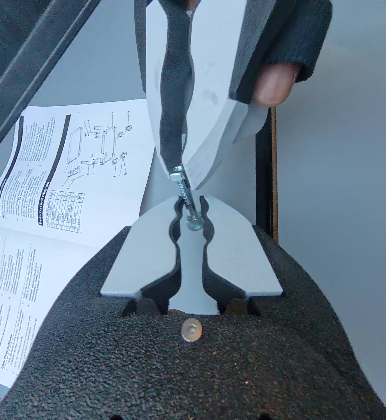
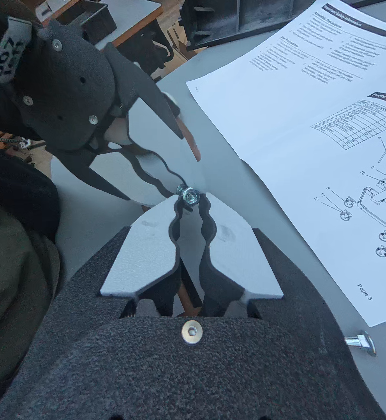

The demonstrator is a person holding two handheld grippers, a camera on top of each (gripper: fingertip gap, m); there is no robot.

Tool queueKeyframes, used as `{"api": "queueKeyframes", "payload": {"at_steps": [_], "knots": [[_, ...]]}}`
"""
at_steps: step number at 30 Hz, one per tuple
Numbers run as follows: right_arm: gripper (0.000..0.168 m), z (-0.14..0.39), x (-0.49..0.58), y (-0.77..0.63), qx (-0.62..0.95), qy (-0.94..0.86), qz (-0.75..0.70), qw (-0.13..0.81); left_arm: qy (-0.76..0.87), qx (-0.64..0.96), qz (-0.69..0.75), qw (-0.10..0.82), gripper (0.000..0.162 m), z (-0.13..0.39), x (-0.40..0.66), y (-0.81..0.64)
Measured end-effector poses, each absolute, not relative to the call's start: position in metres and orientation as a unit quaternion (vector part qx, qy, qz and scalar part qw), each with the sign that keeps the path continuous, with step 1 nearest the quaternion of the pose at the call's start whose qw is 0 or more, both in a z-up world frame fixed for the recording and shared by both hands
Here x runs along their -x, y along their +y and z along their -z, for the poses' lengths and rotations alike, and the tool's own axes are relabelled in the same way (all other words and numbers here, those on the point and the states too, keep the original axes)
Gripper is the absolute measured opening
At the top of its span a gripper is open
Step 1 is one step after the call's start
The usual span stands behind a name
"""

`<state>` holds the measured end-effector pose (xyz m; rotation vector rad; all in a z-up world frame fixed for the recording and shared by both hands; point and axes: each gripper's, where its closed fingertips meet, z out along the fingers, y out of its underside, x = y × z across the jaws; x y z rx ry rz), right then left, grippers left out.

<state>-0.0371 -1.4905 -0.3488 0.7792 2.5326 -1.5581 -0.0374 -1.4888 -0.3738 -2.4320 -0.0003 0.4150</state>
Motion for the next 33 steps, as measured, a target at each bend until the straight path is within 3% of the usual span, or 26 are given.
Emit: {"api": "queueKeyframes", "payload": {"at_steps": [1, 6, 10, 11, 14, 16, 24, 26, 33], "knots": [[0.017, 0.349, 0.037, -1.490, -0.249, 0.827, 0.503, 0.032, -0.003, 0.930, -0.160, 0.331, 0.012, 0.375, 0.038, -1.488], [0.017, 0.353, 0.031, -1.483, -0.159, 0.859, 0.487, -0.016, -0.012, 0.928, -0.115, 0.355, 0.007, 0.374, 0.035, -1.484], [0.018, 0.362, 0.032, -1.477, -0.064, 0.898, 0.428, -0.085, 0.017, 0.939, -0.122, 0.320, 0.007, 0.381, 0.034, -1.482], [0.018, 0.364, 0.032, -1.476, -0.081, 0.899, 0.423, -0.074, 0.018, 0.940, -0.127, 0.316, 0.007, 0.382, 0.035, -1.481], [0.040, 0.366, 0.034, -1.473, -0.167, 0.889, 0.427, -0.013, 0.018, 0.939, -0.156, 0.307, 0.007, 0.380, 0.041, -1.482], [0.042, 0.365, 0.035, -1.471, -0.218, 0.872, 0.437, 0.023, 0.024, 0.937, -0.184, 0.296, 0.007, 0.380, 0.045, -1.484], [0.035, 0.363, 0.036, -1.479, -0.276, 0.856, 0.430, 0.075, 0.064, 0.927, -0.248, 0.274, 0.007, 0.379, 0.046, -1.484], [0.019, 0.361, 0.034, -1.483, -0.253, 0.865, 0.428, 0.069, 0.067, 0.928, -0.247, 0.270, 0.007, 0.380, 0.046, -1.484], [0.018, 0.366, 0.041, -1.483, -0.082, 0.911, 0.401, -0.041, -0.001, 0.941, -0.159, 0.300, 0.007, 0.387, 0.044, -1.483]]}}
